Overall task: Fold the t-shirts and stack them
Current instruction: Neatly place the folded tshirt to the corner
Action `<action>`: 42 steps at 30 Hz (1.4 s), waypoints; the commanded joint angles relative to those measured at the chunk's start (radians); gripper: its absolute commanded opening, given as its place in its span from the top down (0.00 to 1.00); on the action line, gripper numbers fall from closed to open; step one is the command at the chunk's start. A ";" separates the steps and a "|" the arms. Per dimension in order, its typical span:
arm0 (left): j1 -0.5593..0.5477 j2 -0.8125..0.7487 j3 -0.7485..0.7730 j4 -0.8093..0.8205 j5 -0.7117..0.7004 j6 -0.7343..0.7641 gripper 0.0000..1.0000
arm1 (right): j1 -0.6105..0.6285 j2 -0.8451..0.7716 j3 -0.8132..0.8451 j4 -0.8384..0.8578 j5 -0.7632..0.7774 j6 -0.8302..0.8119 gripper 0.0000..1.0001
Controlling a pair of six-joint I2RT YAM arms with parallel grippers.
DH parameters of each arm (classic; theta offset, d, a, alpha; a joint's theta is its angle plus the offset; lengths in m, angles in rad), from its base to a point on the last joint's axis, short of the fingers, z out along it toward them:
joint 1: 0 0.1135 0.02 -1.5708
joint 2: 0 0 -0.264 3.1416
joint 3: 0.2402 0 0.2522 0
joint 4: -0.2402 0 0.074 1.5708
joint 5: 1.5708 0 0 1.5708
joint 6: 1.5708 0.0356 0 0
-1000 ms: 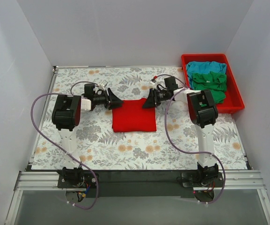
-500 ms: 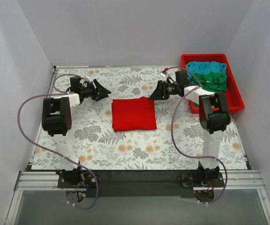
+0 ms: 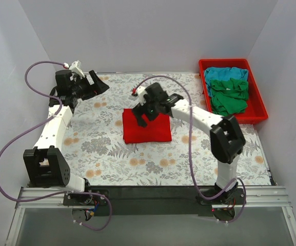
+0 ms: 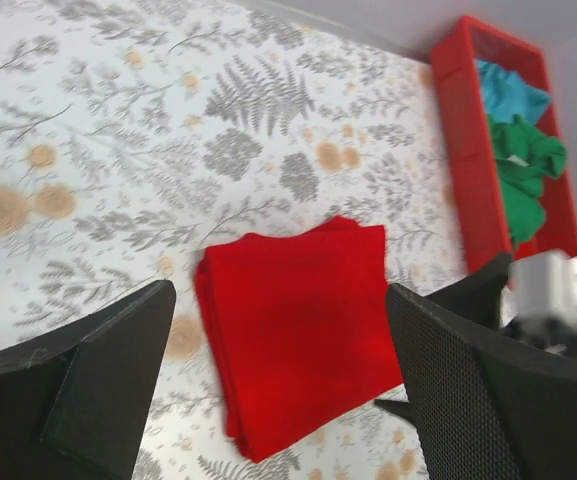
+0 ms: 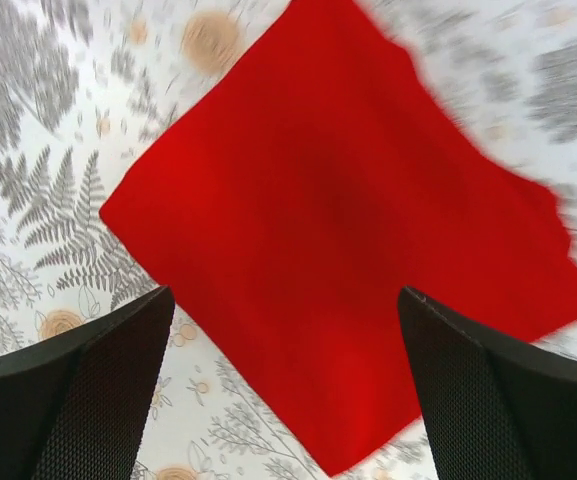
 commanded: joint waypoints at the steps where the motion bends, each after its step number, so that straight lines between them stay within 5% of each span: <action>1: 0.007 -0.099 -0.042 -0.149 -0.111 0.114 0.14 | 0.082 0.109 0.076 -0.143 0.190 -0.043 0.02; 10: 0.031 -0.167 -0.116 -0.196 -0.151 0.174 0.13 | 0.119 0.289 0.156 -0.141 0.224 -0.011 0.01; 18: 0.037 -0.180 -0.113 -0.181 -0.141 0.209 0.13 | 0.027 0.232 -0.111 -0.210 0.041 -0.035 0.02; 30: 0.043 -0.132 -0.015 -0.173 -0.144 0.227 0.12 | -0.143 0.005 -0.522 -0.540 -0.027 -0.356 0.02; 42: 0.045 -0.132 0.012 -0.159 -0.163 0.253 0.12 | -0.376 0.019 -0.569 -0.623 0.041 -0.371 0.02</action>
